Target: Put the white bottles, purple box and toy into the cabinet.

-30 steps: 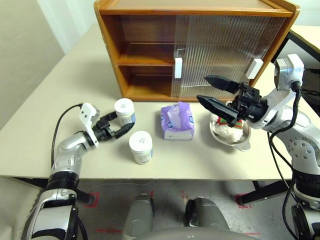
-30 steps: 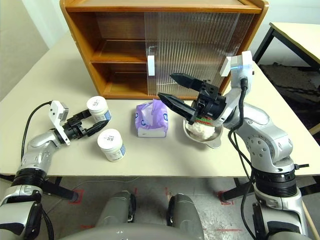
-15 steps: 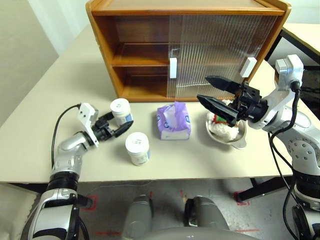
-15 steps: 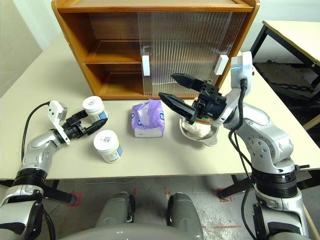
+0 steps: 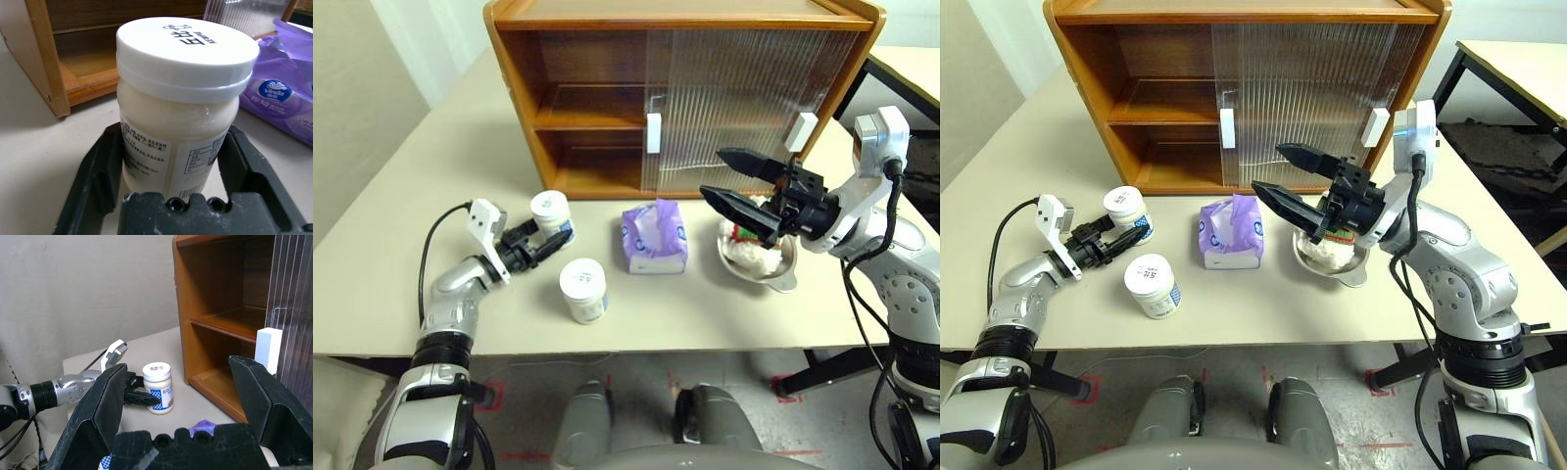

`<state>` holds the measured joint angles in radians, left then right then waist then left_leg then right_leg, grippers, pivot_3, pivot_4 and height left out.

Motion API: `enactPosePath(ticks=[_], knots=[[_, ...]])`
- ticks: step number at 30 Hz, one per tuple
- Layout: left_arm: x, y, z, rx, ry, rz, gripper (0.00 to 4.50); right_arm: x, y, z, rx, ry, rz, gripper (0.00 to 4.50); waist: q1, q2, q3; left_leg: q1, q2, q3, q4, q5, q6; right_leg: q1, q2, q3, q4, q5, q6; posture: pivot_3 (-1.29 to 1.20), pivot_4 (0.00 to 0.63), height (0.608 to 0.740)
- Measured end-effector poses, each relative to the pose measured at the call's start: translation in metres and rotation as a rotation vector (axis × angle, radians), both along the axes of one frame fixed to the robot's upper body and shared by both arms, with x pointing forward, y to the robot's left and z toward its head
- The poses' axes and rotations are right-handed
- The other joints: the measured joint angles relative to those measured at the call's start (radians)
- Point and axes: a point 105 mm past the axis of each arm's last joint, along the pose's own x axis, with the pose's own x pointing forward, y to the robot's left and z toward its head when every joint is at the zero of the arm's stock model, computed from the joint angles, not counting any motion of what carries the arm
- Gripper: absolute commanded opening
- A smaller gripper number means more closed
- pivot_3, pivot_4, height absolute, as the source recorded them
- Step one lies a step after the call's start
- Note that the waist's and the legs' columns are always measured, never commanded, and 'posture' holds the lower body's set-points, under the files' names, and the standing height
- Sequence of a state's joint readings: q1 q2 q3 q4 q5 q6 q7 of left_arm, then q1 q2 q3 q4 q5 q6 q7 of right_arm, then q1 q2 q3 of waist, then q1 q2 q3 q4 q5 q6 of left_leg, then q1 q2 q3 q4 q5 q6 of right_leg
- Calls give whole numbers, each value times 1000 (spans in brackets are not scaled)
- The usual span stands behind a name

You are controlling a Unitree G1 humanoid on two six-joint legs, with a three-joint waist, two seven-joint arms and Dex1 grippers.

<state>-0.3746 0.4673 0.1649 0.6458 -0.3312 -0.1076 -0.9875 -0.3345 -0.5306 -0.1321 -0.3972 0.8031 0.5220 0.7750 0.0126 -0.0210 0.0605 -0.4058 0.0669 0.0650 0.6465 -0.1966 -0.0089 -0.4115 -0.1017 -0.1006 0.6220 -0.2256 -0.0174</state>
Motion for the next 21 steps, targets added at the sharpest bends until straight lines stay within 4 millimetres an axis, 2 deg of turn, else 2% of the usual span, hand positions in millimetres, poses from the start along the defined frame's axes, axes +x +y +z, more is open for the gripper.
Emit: enactPosePath(ticks=[6,12,18,21], knots=[[2,-3,0,-9,-2,-3,3069,-2,1,2,3,-9,0,4500,1,0,0,0,0,0,0,0,0,0,0,0,0,0,0,-48,0,740],[5,-16,2,-39,5,-28,3069,-2,1,2,4,-5,-9,4500,-2,-1,0,0,0,0,0,0,0,0,0,0,0,1,1,-58,0,740],[19,-29,27,-66,-48,-35,3069,-3,2,3,9,-13,-9,4500,-10,-1,0,-1,0,0,0,0,0,0,0,0,0,2,3,-72,0,740],[23,-31,30,-71,-51,-25,3069,-3,2,2,11,-7,-15,4500,-25,-1,0,-1,0,0,0,0,0,0,0,0,0,2,4,-81,0,740]])
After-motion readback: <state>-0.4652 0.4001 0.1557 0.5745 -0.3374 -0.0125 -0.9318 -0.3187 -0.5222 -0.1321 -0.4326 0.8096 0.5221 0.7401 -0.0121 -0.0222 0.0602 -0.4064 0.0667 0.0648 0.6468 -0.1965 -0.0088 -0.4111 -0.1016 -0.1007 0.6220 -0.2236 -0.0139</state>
